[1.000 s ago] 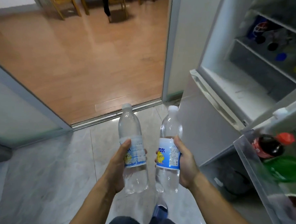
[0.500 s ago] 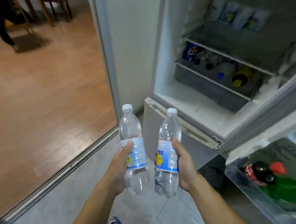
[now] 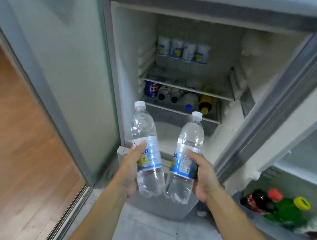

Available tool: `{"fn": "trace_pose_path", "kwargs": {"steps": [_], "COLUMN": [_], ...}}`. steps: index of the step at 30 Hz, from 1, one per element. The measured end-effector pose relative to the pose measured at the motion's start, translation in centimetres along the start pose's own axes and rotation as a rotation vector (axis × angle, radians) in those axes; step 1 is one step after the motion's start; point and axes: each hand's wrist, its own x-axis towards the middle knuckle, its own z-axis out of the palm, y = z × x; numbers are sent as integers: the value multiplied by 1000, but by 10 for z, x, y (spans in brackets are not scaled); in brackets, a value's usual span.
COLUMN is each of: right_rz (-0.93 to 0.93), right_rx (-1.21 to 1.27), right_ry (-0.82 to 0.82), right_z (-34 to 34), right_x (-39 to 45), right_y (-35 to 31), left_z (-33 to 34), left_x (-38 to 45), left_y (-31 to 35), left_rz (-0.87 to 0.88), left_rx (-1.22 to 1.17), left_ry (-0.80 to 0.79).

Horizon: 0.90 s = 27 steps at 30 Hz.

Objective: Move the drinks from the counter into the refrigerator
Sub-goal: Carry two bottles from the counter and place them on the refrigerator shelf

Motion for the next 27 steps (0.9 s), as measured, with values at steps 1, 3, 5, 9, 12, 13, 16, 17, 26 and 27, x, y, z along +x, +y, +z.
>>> {"fn": "trace_pose_path", "kwargs": {"steps": [1,3,5,9,12,13,16,17,26,27], "right_rz": [-37,-109,-182,-355,-523,-573,-708,-756,-858,-860], "right_rx": [-5,-28,-36,-85,-118,-130,-142,-138,-306,-305], "right_ry": [11,31,48,115,198,229,305,317,397,405], "right_z": [1,3,7,17,24,26,30,30,16,14], "right_x": [9,28,51,99,136,146,175,185,275,285], "right_y": [-10,-31,-54,-95,-128,-139,-174,-185,-239,-242], "left_z": [6,17,29,55,70,75,90,97,130,130], "left_x": [10,32,57,105,146,157,190,199,287,297], "left_y": [9,28,49,92,122,131,159,168,207,210], "left_rz": [-5,39,139,347,495,524,591,621,891,911], "left_rx": [-4,31,109,221,334,362,412,423,585,582], "left_ry": [-18,-34,-40,-52,-10,-1,30,35,39,39]}}
